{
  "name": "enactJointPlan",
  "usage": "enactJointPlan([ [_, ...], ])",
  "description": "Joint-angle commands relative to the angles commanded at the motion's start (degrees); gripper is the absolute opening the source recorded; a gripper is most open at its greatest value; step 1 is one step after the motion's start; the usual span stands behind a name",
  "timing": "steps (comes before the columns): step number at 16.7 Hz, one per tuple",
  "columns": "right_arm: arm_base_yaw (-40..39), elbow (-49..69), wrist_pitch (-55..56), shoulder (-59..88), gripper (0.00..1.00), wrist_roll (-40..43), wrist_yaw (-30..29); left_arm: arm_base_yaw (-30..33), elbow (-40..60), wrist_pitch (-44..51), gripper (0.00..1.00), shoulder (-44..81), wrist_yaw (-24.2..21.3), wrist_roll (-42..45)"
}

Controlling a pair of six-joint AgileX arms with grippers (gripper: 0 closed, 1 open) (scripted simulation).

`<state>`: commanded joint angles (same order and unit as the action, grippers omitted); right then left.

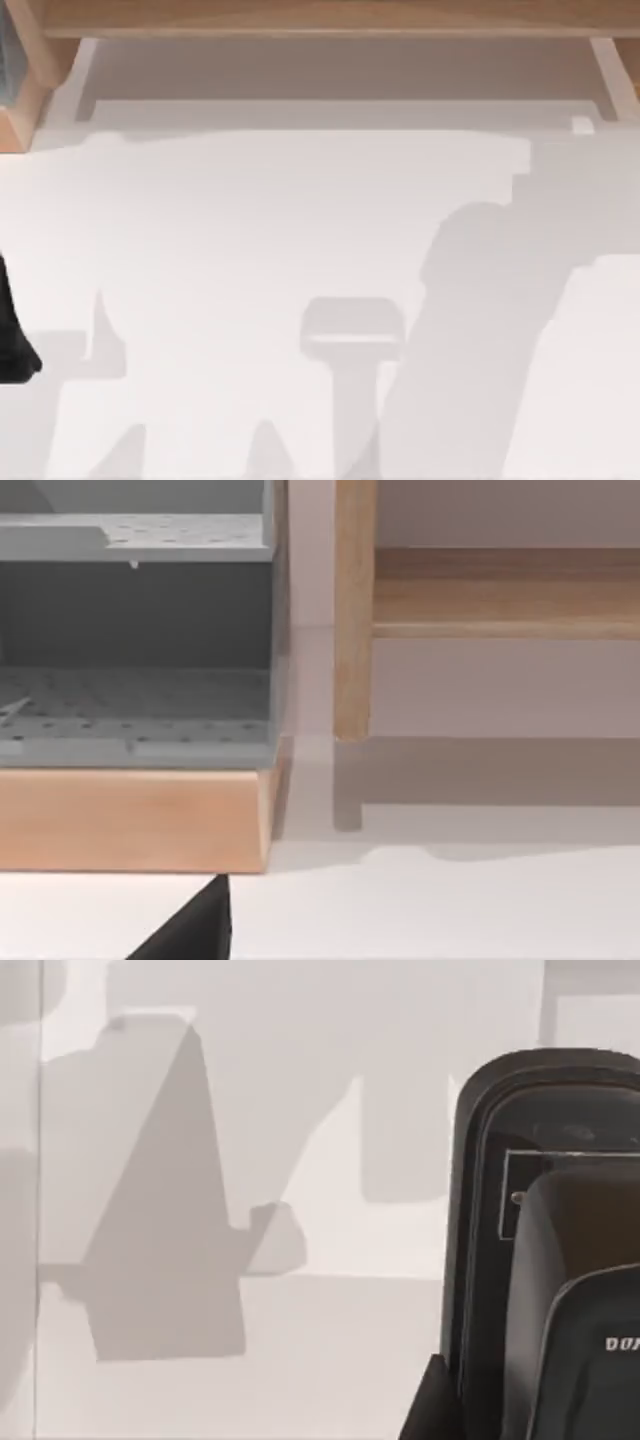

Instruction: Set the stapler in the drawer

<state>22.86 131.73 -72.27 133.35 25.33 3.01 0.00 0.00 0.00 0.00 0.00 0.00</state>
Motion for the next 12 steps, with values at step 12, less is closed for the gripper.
enactJointPlan([
  [12, 0.4, 2.9, -4.7, 12.2, 0.0, -3.4, 1.2, 0.0, 0.0, 0.0, 1.0, 0.0, 0.0, 0.0],
])
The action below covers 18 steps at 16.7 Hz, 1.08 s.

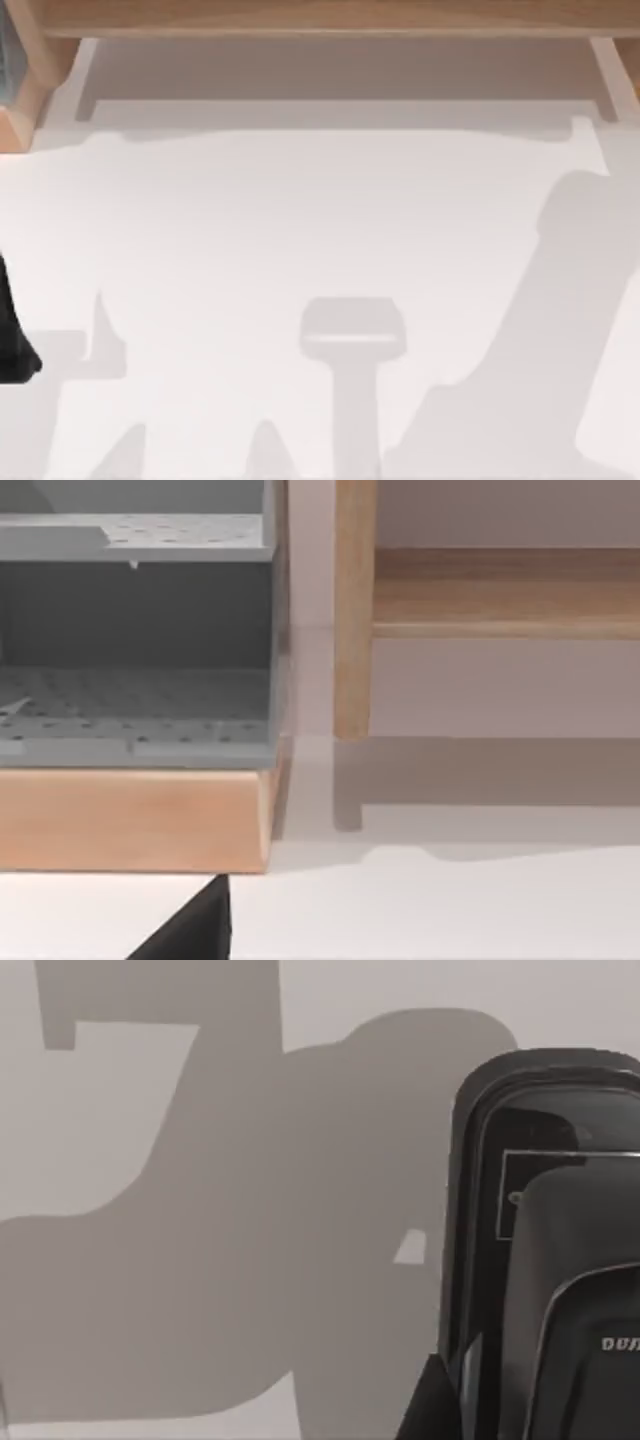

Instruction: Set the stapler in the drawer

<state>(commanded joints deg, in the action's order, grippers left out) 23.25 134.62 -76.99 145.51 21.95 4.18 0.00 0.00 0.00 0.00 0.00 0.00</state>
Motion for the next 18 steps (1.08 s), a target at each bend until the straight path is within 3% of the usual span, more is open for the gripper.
enactJointPlan([
  [12, -4.5, 5.0, 0.2, -20.8, 0.0, -14.3, 9.2, 0.0, 0.0, 0.0, 1.0, 0.0, 0.0, 0.0],
  [18, -2.0, 2.3, 0.7, -14.7, 0.0, -10.3, 7.0, 0.0, 0.0, 0.0, 1.0, 0.0, 0.0, 0.0],
])
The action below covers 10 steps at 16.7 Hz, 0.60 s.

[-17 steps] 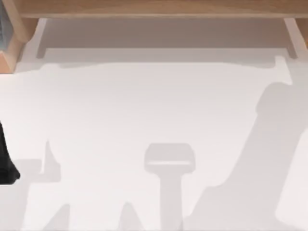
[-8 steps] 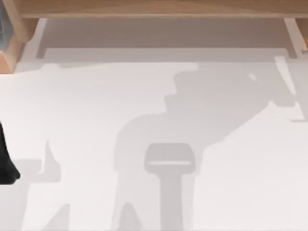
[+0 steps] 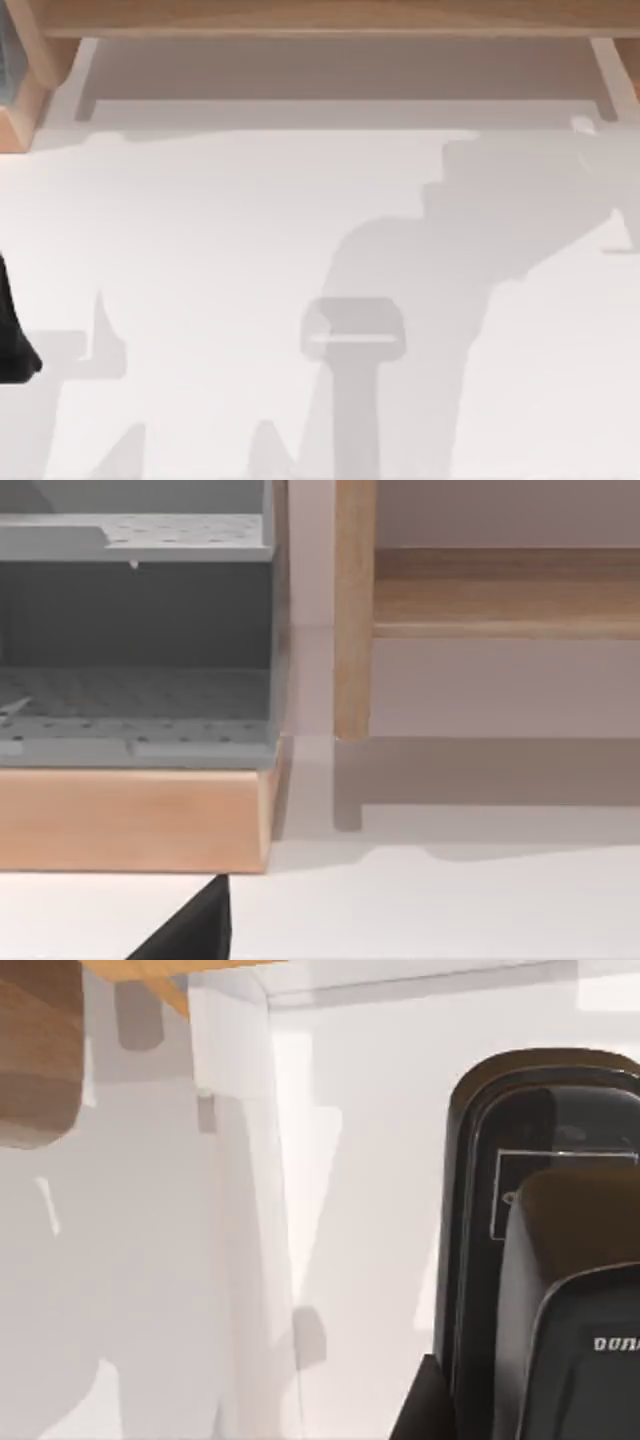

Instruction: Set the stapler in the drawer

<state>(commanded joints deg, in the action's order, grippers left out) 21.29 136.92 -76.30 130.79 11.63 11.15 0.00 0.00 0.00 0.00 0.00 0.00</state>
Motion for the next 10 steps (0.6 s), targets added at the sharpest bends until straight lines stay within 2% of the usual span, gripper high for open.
enactJointPlan([
  [6, 1.7, -4.0, 1.7, 13.6, 0.0, 9.4, -6.1, 0.0, 0.0, 0.0, 1.0, 0.0, 0.0, 0.0],
  [10, 2.1, -4.6, 1.5, 14.7, 0.0, 10.3, -7.0, 0.0, 0.0, 0.0, 1.0, 0.0, 0.0, 0.0],
])
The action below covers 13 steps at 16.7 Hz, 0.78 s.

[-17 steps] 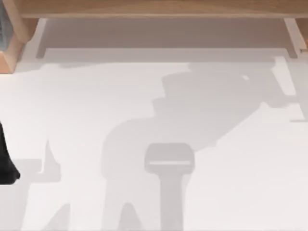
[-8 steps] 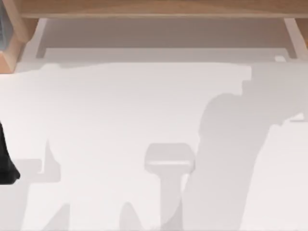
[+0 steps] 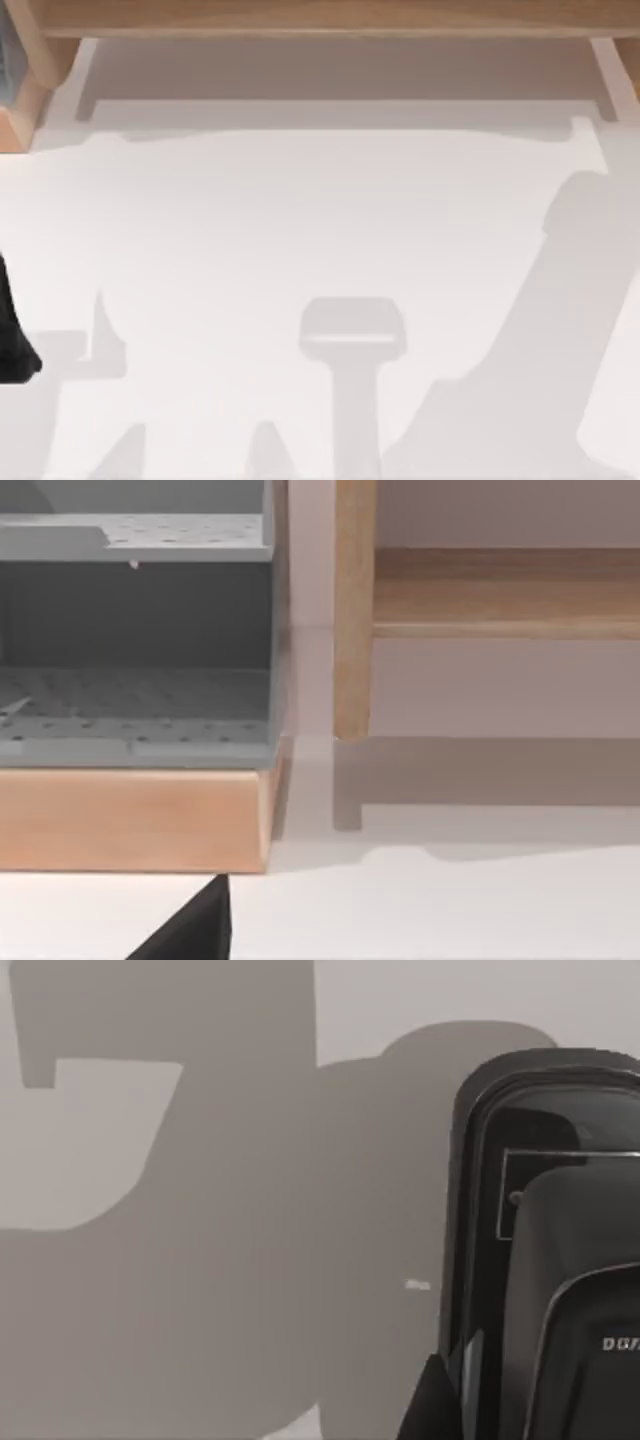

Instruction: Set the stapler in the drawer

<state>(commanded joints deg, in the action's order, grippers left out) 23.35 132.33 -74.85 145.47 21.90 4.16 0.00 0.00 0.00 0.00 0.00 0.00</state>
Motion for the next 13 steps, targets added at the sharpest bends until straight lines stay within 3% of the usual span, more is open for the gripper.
enactJointPlan([
  [2, 0.0, 0.0, 0.0, 0.0, 0.0, 0.0, 0.0, 0.0, 0.0, 0.0, 1.0, 0.0, 0.0, 0.0],
  [13, 0.0, 0.0, 0.0, 0.0, 0.83, 0.0, 0.0, 0.0, 0.0, 0.0, 1.0, 0.0, 0.0, 0.0],
])
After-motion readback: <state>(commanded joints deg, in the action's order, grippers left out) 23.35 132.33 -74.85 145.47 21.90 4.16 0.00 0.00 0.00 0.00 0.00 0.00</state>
